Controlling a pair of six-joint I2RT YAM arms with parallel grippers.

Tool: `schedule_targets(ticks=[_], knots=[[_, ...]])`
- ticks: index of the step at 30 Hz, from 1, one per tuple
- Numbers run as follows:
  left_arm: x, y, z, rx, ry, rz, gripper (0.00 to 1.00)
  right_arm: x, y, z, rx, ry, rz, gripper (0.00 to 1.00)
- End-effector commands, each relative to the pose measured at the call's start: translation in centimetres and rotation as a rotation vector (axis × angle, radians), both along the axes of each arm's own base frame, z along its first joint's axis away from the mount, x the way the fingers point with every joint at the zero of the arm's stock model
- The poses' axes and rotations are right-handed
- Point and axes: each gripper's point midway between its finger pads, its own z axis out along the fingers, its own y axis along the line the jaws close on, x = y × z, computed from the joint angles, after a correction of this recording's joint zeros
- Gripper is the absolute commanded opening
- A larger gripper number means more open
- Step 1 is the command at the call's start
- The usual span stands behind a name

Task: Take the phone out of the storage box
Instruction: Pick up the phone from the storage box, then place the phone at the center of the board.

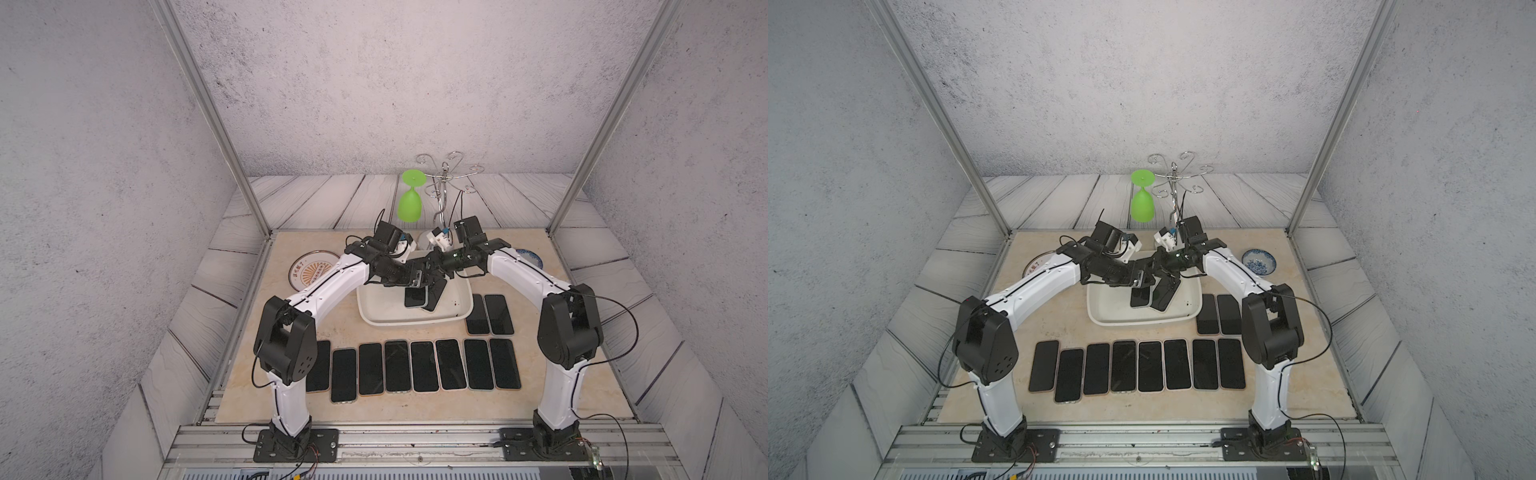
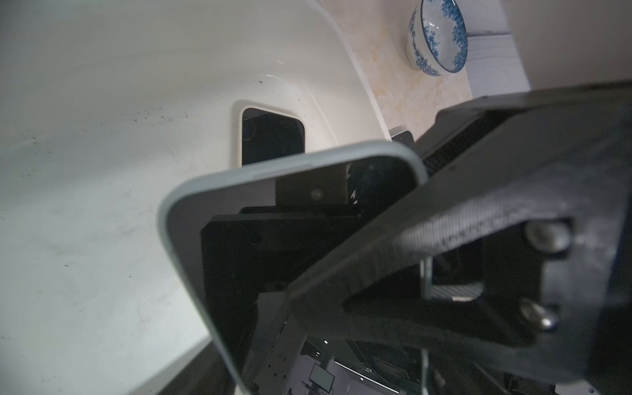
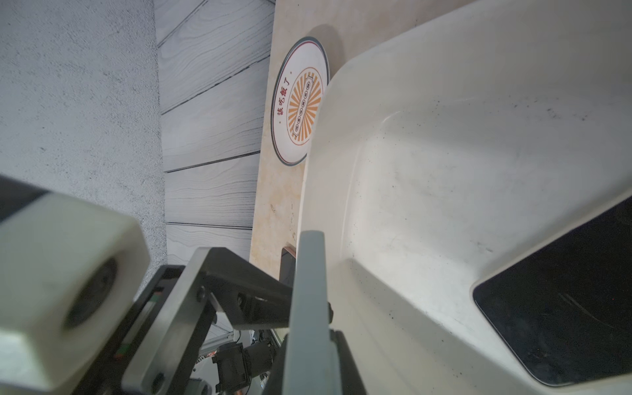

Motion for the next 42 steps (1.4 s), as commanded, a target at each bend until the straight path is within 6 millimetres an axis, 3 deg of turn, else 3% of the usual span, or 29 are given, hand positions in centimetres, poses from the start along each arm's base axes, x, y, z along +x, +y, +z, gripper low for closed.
schedule_targets(ticks=[1,4,6,9,11,13,19,24,31,42], knots=[[1.5,0.0,3.4,-0.099,-0.061,0.006,0.95,-0.6,-1.9,1.3,-0.001,-0.018,0.049,0.0],[2.2,1.5,5.3,-0.158,-0.065,0.049,0.98,0.0,-5.8,2.1,-0.052,-0.024,0.02,0.0],[2.6,3.2,6.6,-0.178,-0.083,0.09,0.98,0.7,-9.9,2.5,-0.12,-0.042,-0.035,0.0],[2.6,5.7,7.4,-0.171,-0.107,0.131,0.98,2.1,-16.8,1.6,-0.347,-0.07,-0.128,0.0],[2.1,6.7,7.4,-0.159,-0.12,0.138,0.98,2.8,-20.0,0.8,-0.452,-0.062,-0.157,0.0],[1.7,7.6,7.1,-0.131,-0.127,0.147,0.98,4.0,-21.6,0.3,-0.483,-0.067,-0.174,0.0],[0.8,10.2,7.4,-0.095,-0.161,0.198,0.99,7.7,-22.1,-3.3,-0.484,-0.038,-0.126,0.0],[0.0,11.6,8.1,-0.091,-0.179,0.225,0.98,10.2,-21.3,-4.8,-0.429,-0.034,-0.094,0.0],[-0.3,12.1,7.6,-0.084,-0.172,0.235,0.98,11.1,-19.4,-7.2,-0.291,-0.009,-0.087,0.0],[0.0,12.0,6.6,-0.079,-0.149,0.241,0.98,12.3,-17.9,-9.6,-0.223,0.0,-0.064,0.0]])
